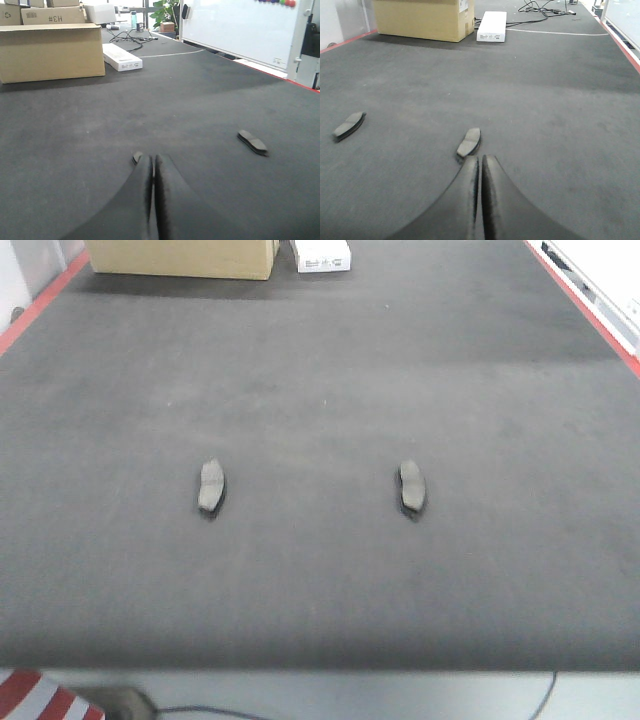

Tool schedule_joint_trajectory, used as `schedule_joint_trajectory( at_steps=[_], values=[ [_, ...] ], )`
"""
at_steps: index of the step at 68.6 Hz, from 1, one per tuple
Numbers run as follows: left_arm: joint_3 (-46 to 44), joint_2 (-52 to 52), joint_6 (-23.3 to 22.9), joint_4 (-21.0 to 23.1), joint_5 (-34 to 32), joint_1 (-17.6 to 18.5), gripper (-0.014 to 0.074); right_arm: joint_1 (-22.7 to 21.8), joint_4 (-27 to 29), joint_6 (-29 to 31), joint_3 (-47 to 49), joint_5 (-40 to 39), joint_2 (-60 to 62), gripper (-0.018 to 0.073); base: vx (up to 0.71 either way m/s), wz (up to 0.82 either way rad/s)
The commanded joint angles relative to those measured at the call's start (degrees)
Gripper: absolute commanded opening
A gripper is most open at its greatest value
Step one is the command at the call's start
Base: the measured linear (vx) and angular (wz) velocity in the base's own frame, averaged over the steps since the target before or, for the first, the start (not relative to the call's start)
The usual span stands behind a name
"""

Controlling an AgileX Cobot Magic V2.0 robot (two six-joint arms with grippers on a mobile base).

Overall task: Move and align brake pads A on conveyor
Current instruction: 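Drive the base away from the conveyor belt into the yellow-lined aisle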

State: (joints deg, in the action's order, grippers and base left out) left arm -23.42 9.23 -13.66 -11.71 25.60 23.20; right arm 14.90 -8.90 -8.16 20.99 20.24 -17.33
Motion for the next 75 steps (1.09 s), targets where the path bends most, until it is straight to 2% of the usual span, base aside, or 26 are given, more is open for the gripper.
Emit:
schedule_joint_trajectory(
  at_steps=[1,44,75],
  values=[
    [-1.22,0.70,-0.05,-0.33,-3.90,0.23,-0.0006,-0.12,-0.74,0.32,1.35,-3.91,-0.56,-0.0009,-0.30,-0.02],
    [-1.22,0.70,-0.05,-0.33,-3.90,0.23,-0.0006,-0.12,-0.74,0.32,1.35,-3.91,-0.56,-0.0009,-0.32,-0.11],
    [-1.22,0.70,-0.05,-0.33,-3.90,0.23,-0.0006,-0.12,-0.74,0.32,1.35,-3.91,-0.56,-0.0009,-0.20,-0.17]
  ],
)
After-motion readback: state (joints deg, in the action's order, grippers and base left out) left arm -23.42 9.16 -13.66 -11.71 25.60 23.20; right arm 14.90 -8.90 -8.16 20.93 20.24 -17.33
